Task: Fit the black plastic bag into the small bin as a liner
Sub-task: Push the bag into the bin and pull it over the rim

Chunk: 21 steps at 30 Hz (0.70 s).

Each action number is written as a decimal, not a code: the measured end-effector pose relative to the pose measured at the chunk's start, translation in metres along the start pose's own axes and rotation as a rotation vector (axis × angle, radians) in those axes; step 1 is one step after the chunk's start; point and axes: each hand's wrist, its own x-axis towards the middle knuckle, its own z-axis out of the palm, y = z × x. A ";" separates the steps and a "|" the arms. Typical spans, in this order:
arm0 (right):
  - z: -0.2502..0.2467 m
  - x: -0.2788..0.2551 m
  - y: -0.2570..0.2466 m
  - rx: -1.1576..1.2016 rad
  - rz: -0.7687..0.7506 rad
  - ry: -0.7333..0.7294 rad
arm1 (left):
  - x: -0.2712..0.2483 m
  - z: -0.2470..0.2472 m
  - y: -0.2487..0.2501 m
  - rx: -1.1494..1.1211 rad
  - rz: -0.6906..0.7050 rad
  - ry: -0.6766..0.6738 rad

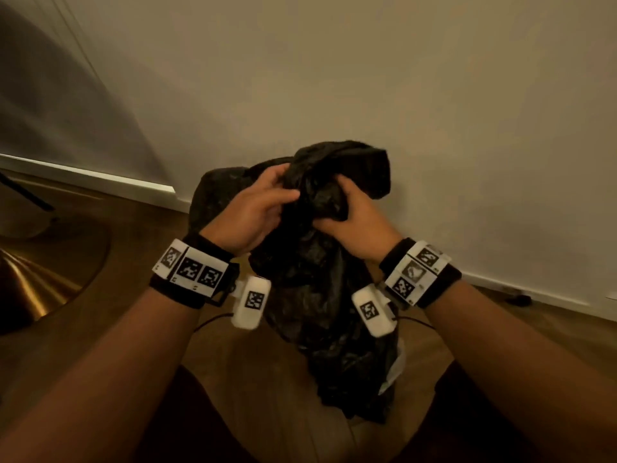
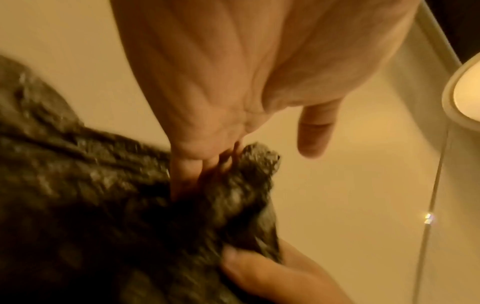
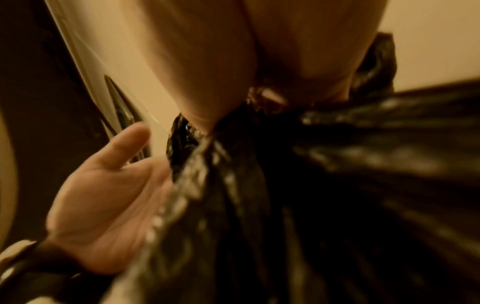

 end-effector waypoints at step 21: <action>-0.077 0.036 -0.018 -0.363 -0.061 -0.024 | 0.038 -0.105 -0.137 1.352 -0.221 0.163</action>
